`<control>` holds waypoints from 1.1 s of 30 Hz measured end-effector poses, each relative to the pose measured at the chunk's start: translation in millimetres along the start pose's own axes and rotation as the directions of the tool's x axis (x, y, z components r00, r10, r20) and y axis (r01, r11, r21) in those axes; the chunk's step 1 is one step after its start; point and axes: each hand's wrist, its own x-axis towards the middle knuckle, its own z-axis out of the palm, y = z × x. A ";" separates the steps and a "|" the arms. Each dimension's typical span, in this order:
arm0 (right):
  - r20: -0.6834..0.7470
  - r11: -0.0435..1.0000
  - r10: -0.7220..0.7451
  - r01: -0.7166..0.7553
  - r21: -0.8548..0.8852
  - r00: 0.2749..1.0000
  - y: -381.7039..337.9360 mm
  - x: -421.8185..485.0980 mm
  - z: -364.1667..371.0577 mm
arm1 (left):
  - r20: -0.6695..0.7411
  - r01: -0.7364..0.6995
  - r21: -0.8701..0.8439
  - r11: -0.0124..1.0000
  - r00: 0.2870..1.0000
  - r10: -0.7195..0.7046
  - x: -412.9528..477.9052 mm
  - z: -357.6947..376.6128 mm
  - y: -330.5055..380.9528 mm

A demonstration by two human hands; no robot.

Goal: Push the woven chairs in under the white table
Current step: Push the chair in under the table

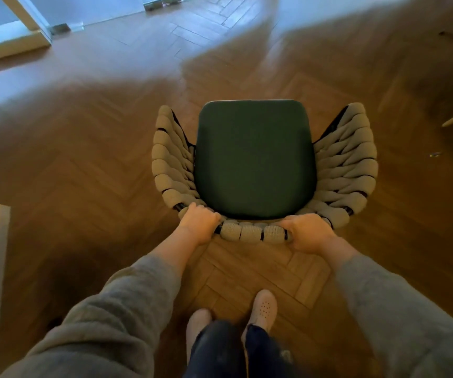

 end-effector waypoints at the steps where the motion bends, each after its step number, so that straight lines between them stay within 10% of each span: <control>1: 0.014 1.000 -0.014 0.014 -0.007 1.000 9.4 4.3 -6.3 | -0.007 0.005 -0.022 1.000 1.000 -0.005 5.0 -3.7 2.1; 22: 0.211 0.953 -0.170 0.215 -0.214 0.963 123.0 68.9 -65.8 | 0.222 0.179 -0.119 0.977 0.964 -0.149 68.2 -57.3 3.9; 33: 0.287 0.835 -0.368 0.450 -0.317 0.884 188.8 28.0 -59.6 | 0.334 0.441 -0.271 0.855 0.877 -0.346 43.2 -68.6 139.0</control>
